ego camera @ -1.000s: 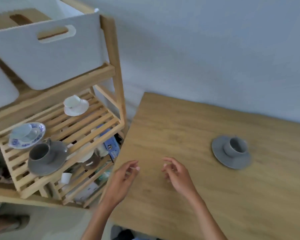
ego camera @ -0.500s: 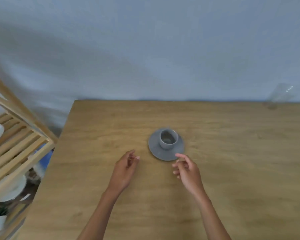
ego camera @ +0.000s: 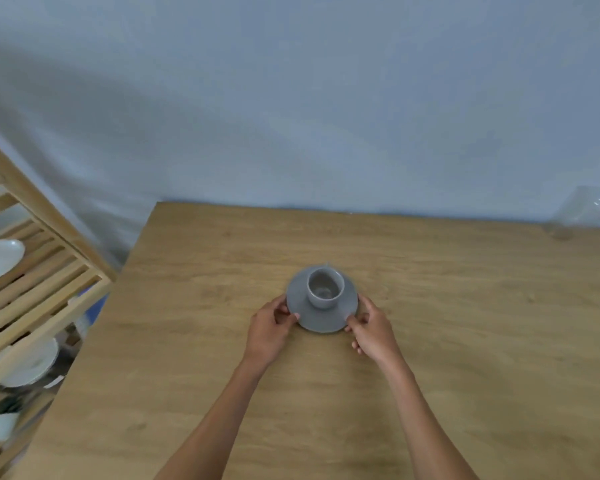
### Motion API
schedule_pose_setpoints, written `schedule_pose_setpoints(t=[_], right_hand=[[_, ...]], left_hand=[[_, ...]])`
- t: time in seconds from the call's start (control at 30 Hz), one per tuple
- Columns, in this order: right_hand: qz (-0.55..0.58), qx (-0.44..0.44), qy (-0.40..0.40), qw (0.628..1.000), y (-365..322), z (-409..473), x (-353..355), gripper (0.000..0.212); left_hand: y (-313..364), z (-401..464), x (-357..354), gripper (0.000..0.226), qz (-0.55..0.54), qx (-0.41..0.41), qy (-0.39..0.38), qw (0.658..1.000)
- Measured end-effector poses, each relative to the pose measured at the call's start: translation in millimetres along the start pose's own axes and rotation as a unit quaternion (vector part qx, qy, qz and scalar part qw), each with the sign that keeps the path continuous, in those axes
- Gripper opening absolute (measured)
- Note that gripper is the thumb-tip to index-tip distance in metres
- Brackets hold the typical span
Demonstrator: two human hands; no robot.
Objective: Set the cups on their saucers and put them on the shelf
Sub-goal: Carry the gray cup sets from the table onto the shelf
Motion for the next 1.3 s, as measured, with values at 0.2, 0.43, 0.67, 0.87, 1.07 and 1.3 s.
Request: schedule_pose_setpoints(t=[0.2,0.43,0.67,0.87,1.07,1.3], right_hand=[[0.020,0.007,-0.022,1.000,-5.4,-11.5,-29.3,0.062],[-0.004,0.043,-0.048,0.998,-16.4,-33.0,-76.1,0.062],[-0.008,0.085,-0.102,0.991,-38.0,-60.7,-140.6,0.062],[-0.014,0.116,-0.153,0.981,-71.5,-85.3,-204.1,0.062],[-0.024,0.154,-0.196,0.968,-108.1,-113.5,-276.6,0.062],[-0.048,0.192,-0.240,0.950,-146.5,-139.0,-353.5,0.062]], left_hand=[[-14.8,-7.0,22.4,0.047,-0.034,0.048,0.046,0.997],[-48.7,-23.3,70.9,0.048,-0.035,0.063,0.087,0.994],[-86.1,-43.9,137.8,0.053,-0.042,0.077,0.151,0.985],[-107.9,-58.4,206.6,0.051,-0.043,0.085,0.202,0.975],[-134.4,-68.9,275.2,0.043,-0.014,0.105,0.239,0.965],[-176.0,-67.6,343.1,0.045,0.000,0.135,0.278,0.951]])
Point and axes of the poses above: each hand's wrist, its own z-axis towards the middle knuckle, its own x-axis out of the back of the hand, y = z × x, the point moved 3 cm from there along z, towards the middle knuckle, and after that the axes turned 9 degrees about y, right-handed, at the moved point
